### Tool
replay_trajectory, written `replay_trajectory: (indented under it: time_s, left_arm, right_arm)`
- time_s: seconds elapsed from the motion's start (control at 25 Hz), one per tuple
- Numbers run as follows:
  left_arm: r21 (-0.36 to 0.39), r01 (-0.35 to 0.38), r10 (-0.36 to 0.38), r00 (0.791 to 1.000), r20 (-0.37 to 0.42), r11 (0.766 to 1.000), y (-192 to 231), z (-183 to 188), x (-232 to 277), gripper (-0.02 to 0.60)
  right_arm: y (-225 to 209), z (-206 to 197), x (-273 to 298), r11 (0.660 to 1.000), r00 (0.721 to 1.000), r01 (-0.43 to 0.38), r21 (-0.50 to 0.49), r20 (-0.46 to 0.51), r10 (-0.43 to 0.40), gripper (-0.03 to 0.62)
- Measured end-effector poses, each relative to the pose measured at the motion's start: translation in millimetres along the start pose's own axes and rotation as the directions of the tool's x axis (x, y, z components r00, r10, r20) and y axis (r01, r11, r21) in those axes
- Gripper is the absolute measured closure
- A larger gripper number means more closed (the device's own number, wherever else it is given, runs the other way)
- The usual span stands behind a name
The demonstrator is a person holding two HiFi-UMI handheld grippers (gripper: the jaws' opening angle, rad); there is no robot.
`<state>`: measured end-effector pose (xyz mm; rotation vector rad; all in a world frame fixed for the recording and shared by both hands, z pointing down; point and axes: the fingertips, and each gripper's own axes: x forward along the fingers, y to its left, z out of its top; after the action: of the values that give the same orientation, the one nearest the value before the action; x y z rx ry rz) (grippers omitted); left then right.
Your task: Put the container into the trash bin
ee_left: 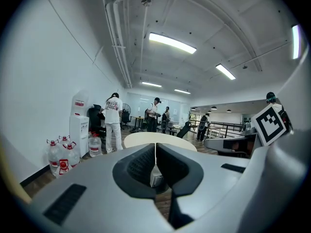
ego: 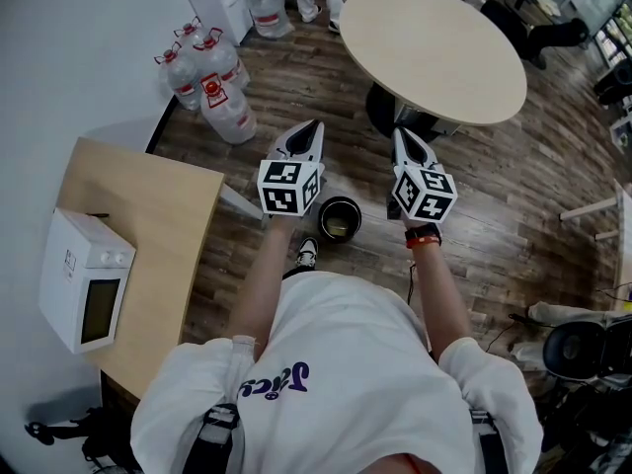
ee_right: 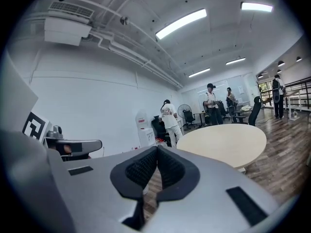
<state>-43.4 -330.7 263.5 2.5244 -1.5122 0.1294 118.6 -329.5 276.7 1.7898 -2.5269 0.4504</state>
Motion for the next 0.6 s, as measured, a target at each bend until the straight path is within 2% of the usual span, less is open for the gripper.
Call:
replay_trajectory:
  time_s: [0.6]
  left_arm:
    - [-0.005, 0.043, -0.043, 0.999, -0.023, 0.999, 36, -4, 35, 0.555]
  right_arm:
    - [5, -8, 46, 0.999, 0.999, 0.030, 0.010, -0.015, -0.030, 0.579]
